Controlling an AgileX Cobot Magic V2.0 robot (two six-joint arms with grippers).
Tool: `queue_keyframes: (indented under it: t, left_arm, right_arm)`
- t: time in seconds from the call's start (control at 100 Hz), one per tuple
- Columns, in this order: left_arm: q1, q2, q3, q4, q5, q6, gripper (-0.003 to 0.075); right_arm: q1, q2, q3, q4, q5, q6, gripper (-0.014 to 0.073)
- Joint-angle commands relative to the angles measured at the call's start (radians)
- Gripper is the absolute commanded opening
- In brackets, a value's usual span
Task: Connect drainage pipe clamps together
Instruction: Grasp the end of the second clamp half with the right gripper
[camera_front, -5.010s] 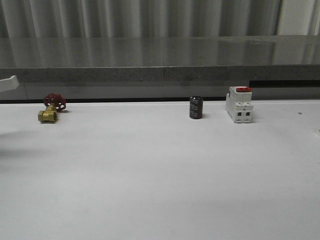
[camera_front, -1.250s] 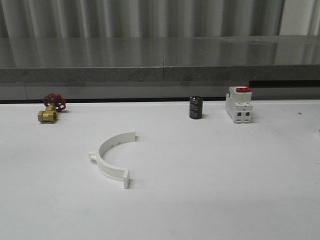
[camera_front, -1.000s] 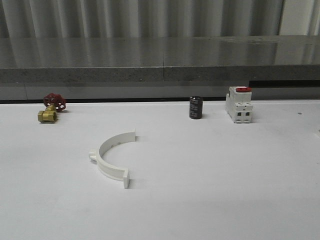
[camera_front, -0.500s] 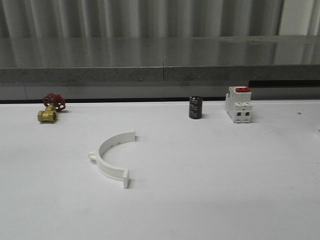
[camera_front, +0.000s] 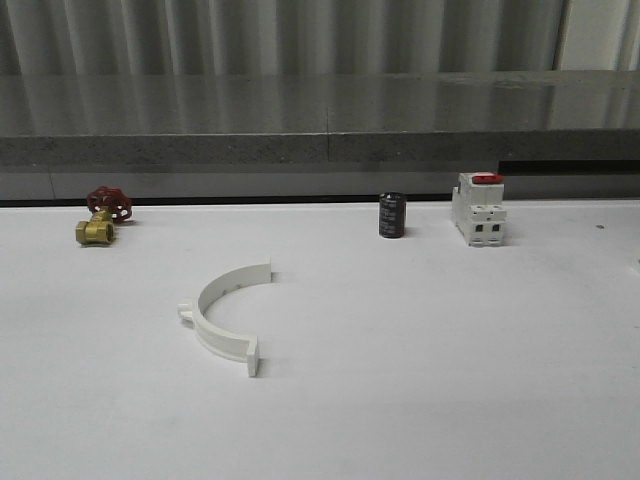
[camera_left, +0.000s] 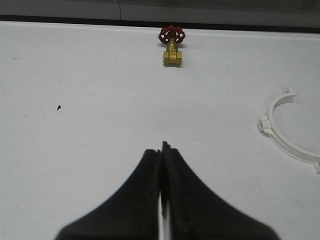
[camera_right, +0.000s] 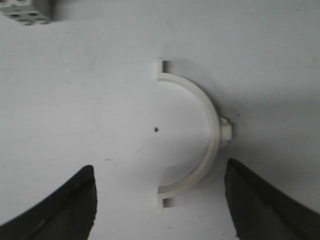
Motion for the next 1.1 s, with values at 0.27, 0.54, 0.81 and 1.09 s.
queue_keyframes:
  t: [0.27,0.54,0.81,1.09]
  left_arm:
    - [0.002,0.004,-0.026,-0.015,-0.079,0.001,-0.0021]
    - [0.002,0.004,-0.026,-0.015,-0.079,0.001,-0.0021]
    - [0.002,0.004,-0.026,-0.015,-0.079,0.001,-0.0021]
    - [0.002,0.004,-0.026,-0.015,-0.079,0.001,-0.0021]
  right_arm:
    - [-0.139,0.167,-0.041,0.002,-0.094,-0.085,0.0539]
    - [-0.137,0.27,-0.042,0.003,-0.161,-0.116,0.0539]
    - [-0.137,0.31,-0.042,0.003,-0.187,-0.117,0.0539]
    - [-0.137,0.316,-0.042,0.018,-0.182,-0.117,0.0204]
